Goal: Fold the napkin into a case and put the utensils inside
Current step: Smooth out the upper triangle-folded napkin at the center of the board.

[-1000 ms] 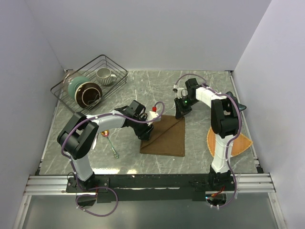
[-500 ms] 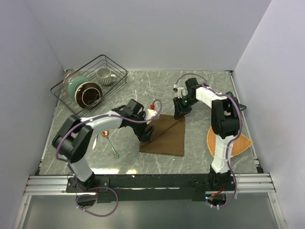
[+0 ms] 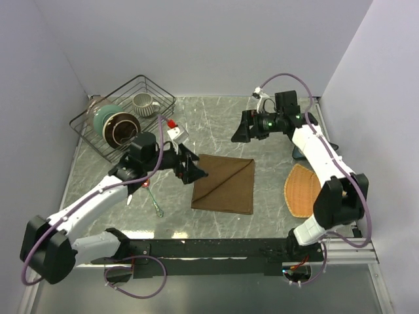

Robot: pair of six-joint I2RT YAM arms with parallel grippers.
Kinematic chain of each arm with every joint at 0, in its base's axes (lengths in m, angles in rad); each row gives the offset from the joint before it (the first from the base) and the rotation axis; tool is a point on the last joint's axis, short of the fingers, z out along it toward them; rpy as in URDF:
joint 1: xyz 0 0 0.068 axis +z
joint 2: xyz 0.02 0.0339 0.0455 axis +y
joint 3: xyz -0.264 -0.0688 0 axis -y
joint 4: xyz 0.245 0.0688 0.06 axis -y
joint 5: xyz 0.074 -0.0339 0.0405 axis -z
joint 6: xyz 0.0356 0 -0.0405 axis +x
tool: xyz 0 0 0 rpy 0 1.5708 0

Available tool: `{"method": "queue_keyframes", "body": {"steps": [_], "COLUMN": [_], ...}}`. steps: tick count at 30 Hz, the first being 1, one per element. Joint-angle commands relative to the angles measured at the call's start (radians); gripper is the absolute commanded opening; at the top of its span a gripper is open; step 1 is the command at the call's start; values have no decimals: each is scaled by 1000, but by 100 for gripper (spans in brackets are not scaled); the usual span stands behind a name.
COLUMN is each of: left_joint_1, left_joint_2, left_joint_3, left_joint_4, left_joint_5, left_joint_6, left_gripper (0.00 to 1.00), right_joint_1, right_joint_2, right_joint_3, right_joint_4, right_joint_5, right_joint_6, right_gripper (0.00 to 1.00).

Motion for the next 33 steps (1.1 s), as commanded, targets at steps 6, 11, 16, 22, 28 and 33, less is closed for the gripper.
{"method": "queue_keyframes", "body": {"steps": [6, 11, 16, 22, 28, 33], "left_joint_1": [-17, -20, -24, 19, 52, 65], "left_joint_2": [279, 411, 479, 575, 694, 721], "left_joint_3": [-193, -222, -232, -264, -253, -247], "left_joint_4": [477, 597, 567, 478, 403, 403], "left_joint_5": [288, 300, 274, 218, 181, 208], "left_joint_6": [-634, -722, -756, -743, -719, -719], "left_gripper": [99, 99, 99, 99, 99, 99], "right_joint_1": [159, 176, 193, 180, 110, 55], "right_joint_2": [68, 123, 174, 318, 436, 445], "right_joint_3": [-243, -323, -392, -383, -385, -356], "right_joint_4": [314, 460, 578, 583, 535, 443], "right_joint_5": [-184, -202, -219, -221, -214, -224], "right_joint_6": [458, 592, 676, 647, 577, 495], "right_gripper": [100, 100, 100, 100, 100, 100]}}
